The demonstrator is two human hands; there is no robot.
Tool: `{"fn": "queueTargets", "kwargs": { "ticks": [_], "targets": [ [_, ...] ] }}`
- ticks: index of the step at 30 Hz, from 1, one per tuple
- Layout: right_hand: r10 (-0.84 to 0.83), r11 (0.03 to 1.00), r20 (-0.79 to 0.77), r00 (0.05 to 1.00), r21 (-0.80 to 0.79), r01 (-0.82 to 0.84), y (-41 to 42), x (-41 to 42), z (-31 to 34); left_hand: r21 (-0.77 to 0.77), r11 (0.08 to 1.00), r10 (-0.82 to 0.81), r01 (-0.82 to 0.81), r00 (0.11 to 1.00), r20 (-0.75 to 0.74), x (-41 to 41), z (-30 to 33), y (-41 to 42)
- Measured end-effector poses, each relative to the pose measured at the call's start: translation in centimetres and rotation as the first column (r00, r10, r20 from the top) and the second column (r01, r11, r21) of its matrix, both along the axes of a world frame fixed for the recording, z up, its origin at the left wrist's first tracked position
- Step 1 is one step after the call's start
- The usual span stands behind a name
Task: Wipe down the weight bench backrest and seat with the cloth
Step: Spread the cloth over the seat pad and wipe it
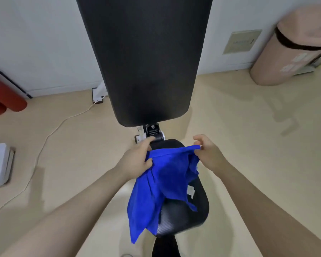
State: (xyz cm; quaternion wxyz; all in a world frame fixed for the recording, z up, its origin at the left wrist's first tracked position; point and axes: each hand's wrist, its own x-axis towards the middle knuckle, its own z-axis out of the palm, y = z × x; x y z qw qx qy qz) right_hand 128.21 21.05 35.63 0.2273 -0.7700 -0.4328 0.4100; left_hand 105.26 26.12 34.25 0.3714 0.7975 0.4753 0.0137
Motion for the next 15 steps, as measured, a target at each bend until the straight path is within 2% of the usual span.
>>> {"fn": "queueTargets", "kwargs": {
  "ticks": [1,2,3,5,7,8,9,10,12,15],
  "targets": [
    [-0.035,0.998,0.216,0.976,0.05,0.024,0.0,-0.2,-1.9,0.082,0.996,0.035,-0.03,0.997,-0.062,-0.2,-1.8,-0.7],
    [-0.054,0.996,0.348,0.936,0.09,0.023,-0.4,-0.7,-3.7,0.139,0.99,0.051,-0.036,0.993,-0.106,-0.5,-3.4,-1.6],
    [-0.028,0.992,0.425,0.905,0.123,-0.027,-0.8,-1.4,-5.3,0.161,0.987,0.029,-0.006,0.99,-0.14,-0.8,-5.5,-2.8],
    [0.136,0.947,0.525,0.84,0.18,-0.266,-1.1,-3.6,-8.5,0.111,0.994,0.015,0.007,0.98,-0.197,-0.7,-9.3,-4.6],
    [0.394,0.84,0.55,0.736,0.11,-0.532,-0.8,-6.3,-11.0,0.054,0.998,0.049,-0.037,0.968,-0.247,-0.1,-12.2,-5.6],
    [0.516,0.764,0.564,0.644,0.036,-0.644,-0.5,-7.5,-12.3,0.054,0.997,0.064,-0.051,0.959,-0.275,0.2,-13.4,-5.9],
    [0.616,0.689,0.557,0.557,-0.038,-0.724,-0.2,-8.6,-13.4,0.074,0.995,0.083,-0.064,0.954,-0.289,0.4,-14.4,-6.1],
    [0.677,0.638,0.529,0.512,-0.076,-0.766,0.2,-9.3,-14.7,0.076,0.994,0.096,-0.077,0.953,-0.287,0.3,-15.4,-6.0],
    [0.713,0.616,0.488,0.503,-0.092,-0.782,1.4,-9.7,-16.7,0.105,0.986,0.148,-0.129,0.967,-0.208,0.0,-16.8,-5.1],
    [0.721,0.584,0.526,0.451,-0.109,-0.805,4.5,-9.3,-18.3,0.138,0.982,0.149,-0.126,0.974,-0.169,-0.5,-17.9,-2.2]
  ]
}}
